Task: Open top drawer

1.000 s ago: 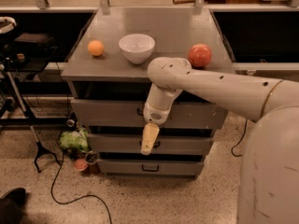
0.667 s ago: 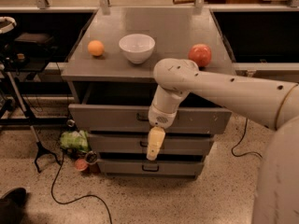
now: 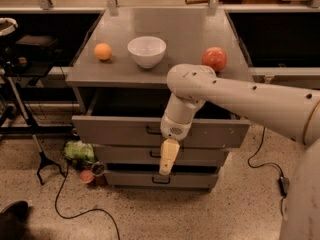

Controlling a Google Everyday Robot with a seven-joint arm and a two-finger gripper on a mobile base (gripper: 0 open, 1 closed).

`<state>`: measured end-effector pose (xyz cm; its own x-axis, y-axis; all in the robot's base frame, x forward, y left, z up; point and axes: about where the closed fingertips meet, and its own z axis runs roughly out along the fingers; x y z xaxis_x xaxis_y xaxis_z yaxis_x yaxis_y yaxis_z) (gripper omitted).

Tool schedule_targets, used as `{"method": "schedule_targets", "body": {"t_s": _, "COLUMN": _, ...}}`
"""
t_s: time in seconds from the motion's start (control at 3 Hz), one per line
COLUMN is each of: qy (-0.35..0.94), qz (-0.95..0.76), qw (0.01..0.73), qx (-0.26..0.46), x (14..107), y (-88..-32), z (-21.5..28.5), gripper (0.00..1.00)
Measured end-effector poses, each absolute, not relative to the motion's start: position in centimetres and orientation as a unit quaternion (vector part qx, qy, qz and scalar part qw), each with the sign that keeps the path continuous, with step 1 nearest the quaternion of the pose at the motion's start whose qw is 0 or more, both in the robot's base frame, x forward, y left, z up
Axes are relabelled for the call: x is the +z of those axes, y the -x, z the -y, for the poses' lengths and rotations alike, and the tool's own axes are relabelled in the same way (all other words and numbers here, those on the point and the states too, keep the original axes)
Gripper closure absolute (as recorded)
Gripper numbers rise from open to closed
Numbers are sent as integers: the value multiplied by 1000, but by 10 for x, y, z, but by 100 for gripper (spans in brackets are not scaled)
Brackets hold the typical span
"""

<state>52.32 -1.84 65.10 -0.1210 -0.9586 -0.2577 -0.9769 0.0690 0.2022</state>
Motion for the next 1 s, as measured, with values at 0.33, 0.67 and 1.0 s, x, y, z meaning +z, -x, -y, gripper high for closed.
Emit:
{"method": "schedule_targets", "body": {"t_s": 0.33, "qy": 683, "qz": -710, "qw": 17, "qx": 168, "x": 654, "y": -503, "z": 26, "gripper": 0}}
{"method": "schedule_targets", "body": {"t_s": 0.67, "qy": 706, "qz": -687, "qw": 2, "qx": 171, "x": 661, "y": -478, "z": 32, "gripper": 0}}
{"method": "schedule_targets", "body": {"t_s": 1.0, "qy": 708, "qz": -685, "qw": 1, "qx": 171, "x": 662, "y": -477, "z": 33, "gripper": 0}}
